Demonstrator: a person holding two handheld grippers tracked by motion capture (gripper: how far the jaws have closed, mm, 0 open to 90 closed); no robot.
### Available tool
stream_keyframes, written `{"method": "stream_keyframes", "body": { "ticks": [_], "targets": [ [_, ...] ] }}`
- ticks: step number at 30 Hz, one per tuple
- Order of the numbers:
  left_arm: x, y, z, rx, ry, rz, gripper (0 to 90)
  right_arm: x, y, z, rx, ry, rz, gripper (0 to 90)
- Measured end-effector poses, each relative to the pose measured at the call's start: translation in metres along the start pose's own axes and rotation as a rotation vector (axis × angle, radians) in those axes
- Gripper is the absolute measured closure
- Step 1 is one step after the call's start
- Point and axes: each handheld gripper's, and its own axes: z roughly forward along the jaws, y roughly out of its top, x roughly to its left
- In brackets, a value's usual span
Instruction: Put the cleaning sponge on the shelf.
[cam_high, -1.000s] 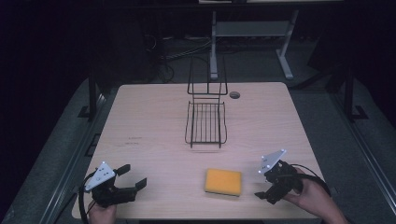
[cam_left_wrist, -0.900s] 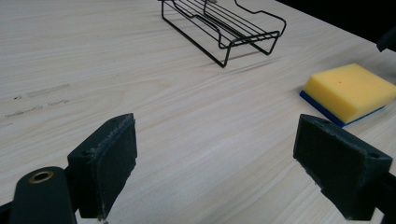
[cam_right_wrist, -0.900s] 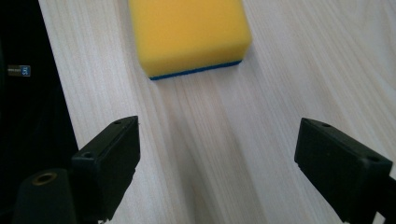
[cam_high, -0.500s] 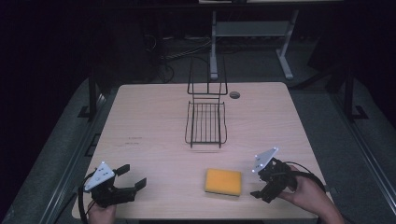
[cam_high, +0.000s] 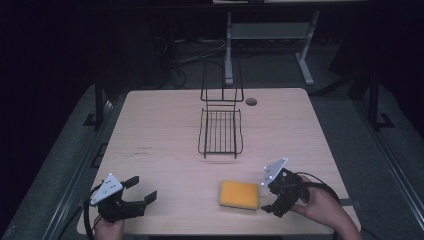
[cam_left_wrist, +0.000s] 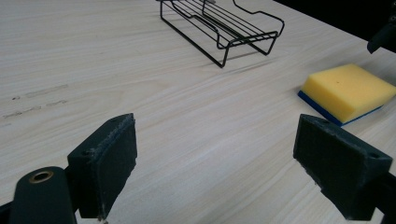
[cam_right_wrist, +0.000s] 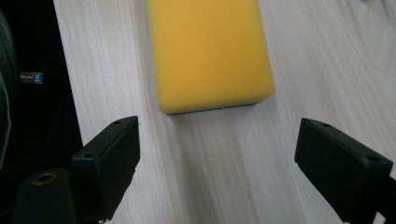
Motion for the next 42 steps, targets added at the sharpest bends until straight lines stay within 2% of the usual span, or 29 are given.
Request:
{"method": "stream_keyframes", "body": {
  "ticks": [20, 42],
  "targets": [
    [0.001, 0.000, -0.001, -0.007, 0.002, -0.007, 12.8, 0.002, 0.025, 0.010, 0.025, 0.021, -0.049, 13.7],
    [0.002, 0.000, -0.003, -0.008, 0.002, -0.008, 12.8, 0.000, 0.051, 0.023, 0.029, 0.051, -0.088, 13.4]
  ]
}}
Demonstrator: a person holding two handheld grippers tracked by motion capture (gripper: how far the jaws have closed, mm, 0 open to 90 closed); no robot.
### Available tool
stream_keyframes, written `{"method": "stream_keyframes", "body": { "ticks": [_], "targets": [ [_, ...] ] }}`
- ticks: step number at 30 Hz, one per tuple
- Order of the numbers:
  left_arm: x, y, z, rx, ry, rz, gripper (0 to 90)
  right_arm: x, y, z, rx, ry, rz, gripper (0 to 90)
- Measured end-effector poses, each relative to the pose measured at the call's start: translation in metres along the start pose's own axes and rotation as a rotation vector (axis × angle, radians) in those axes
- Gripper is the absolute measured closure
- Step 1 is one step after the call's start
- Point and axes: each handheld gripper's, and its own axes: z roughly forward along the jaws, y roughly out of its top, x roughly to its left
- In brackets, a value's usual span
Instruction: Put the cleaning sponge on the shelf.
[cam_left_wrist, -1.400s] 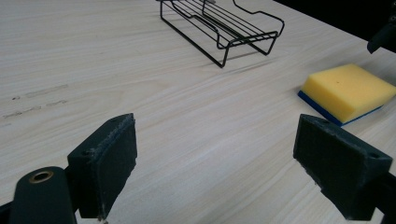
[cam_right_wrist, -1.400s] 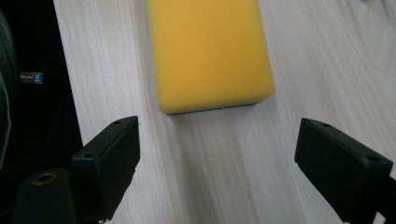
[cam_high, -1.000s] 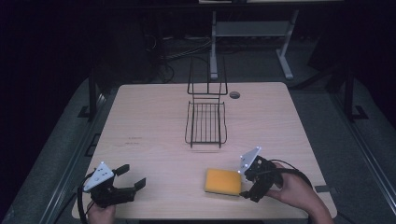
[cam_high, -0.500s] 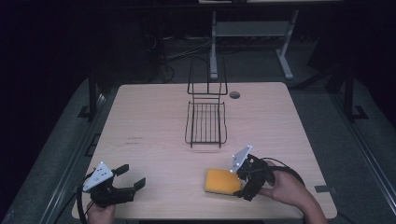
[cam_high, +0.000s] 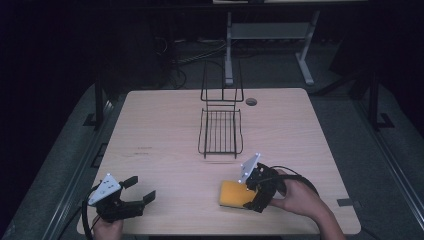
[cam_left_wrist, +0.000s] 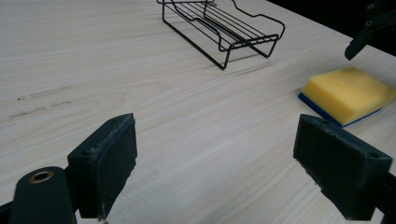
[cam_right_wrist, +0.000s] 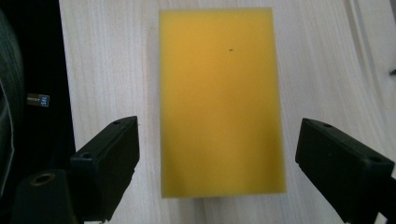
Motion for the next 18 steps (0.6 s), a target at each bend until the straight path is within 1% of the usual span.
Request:
{"method": "stream_keyframes", "body": {
  "ticks": [18],
  "targets": [
    [0.000, 0.000, -0.001, -0.004, -0.001, -0.002, 12.8, -0.004, 0.013, 0.014, 0.012, 0.025, -0.012, 13.4]
  ]
}}
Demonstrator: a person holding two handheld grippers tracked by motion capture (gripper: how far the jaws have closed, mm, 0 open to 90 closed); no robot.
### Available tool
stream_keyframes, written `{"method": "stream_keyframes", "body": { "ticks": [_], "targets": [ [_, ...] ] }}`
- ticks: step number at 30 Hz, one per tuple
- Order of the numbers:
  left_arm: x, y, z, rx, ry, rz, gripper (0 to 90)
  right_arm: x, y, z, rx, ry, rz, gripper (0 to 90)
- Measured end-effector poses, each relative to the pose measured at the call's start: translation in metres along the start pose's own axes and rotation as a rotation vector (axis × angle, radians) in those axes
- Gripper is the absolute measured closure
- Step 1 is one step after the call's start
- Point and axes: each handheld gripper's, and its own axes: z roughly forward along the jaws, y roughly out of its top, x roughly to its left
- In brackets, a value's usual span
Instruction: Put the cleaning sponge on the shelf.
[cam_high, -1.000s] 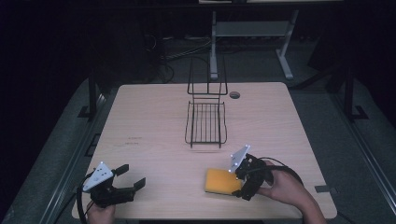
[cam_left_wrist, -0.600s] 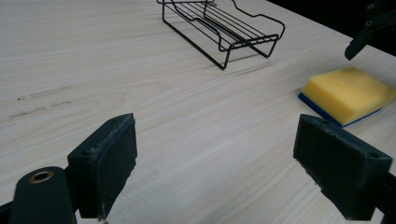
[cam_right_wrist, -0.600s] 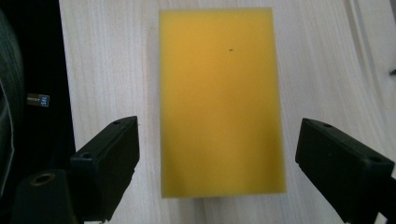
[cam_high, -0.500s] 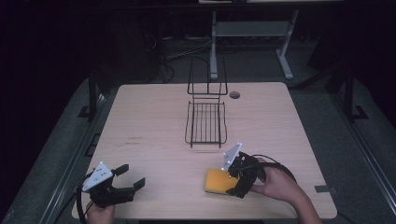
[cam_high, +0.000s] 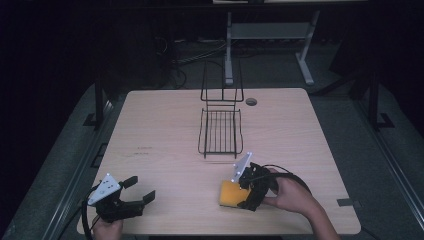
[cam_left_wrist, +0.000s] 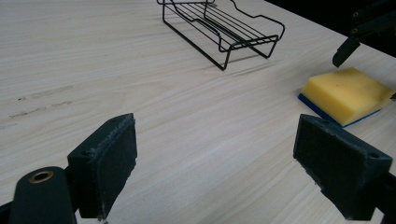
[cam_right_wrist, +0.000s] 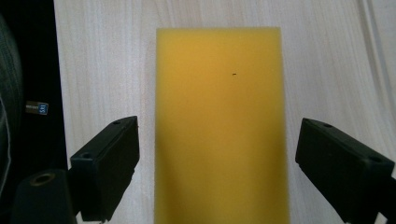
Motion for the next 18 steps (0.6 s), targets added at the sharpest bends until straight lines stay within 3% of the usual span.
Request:
{"method": "stream_keyframes", "body": {
  "ticks": [18],
  "targets": [
    [0.000, 0.000, 0.000, 0.000, -0.001, -0.001, 12.8, -0.005, 0.002, 0.016, 0.023, 0.012, 0.003, 13.4]
  ]
}}
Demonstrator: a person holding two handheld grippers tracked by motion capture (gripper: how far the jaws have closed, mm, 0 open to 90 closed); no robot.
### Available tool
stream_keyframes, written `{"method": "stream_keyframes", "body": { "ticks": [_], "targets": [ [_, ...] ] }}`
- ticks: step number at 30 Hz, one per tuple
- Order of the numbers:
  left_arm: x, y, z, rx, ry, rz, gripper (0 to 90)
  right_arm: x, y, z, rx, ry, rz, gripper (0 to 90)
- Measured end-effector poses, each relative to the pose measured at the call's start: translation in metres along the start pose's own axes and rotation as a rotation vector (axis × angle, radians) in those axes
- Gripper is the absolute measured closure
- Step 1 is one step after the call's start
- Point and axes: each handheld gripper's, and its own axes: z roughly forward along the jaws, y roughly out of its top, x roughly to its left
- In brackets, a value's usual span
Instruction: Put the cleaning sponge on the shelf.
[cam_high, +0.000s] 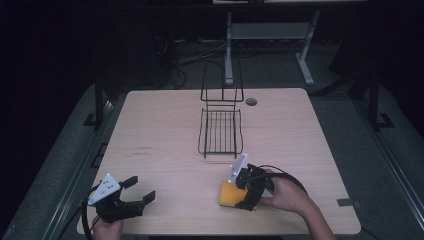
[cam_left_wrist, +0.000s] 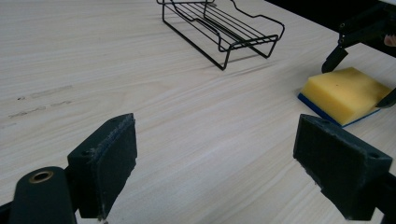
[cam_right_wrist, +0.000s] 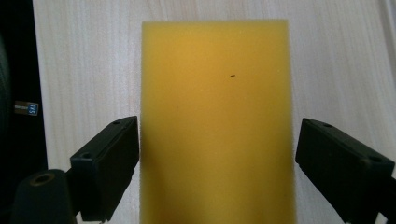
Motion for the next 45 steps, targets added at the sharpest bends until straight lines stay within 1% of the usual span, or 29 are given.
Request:
{"method": "stream_keyframes", "body": {
  "ticks": [9, 16, 22, 34, 37, 38, 40, 45],
  "targets": [
    [0.000, 0.000, 0.000, 0.001, 0.000, 0.003, 12.8, 0.001, 0.000, 0.007, 0.001, 0.006, -0.009, 13.4],
    [0.000, 0.000, -0.001, -0.002, 0.003, 0.000, 12.8, 0.003, 0.001, 0.011, 0.014, -0.008, -0.018, 13.5],
    [0.000, 0.000, -0.001, -0.003, 0.001, 0.000, 12.8, 0.004, 0.001, 0.014, 0.019, -0.005, -0.020, 13.6],
    [0.001, 0.000, -0.001, -0.004, 0.000, -0.006, 12.8, 0.004, -0.001, 0.018, 0.023, -0.014, -0.020, 14.4],
    [0.001, 0.000, -0.001, -0.004, 0.000, -0.005, 12.8, 0.004, 0.000, 0.017, 0.021, -0.019, -0.021, 15.4],
    [0.001, 0.000, -0.002, -0.004, 0.001, -0.005, 12.8, 0.004, 0.000, 0.017, 0.022, -0.020, -0.022, 17.9],
    [0.001, 0.000, -0.002, -0.005, 0.001, -0.006, 12.8, 0.005, 0.000, 0.018, 0.023, -0.022, -0.024, 19.4],
    [0.001, 0.000, -0.002, -0.006, 0.001, -0.007, 12.8, 0.006, -0.001, 0.017, 0.027, -0.023, -0.027, 21.3]
  ]
}}
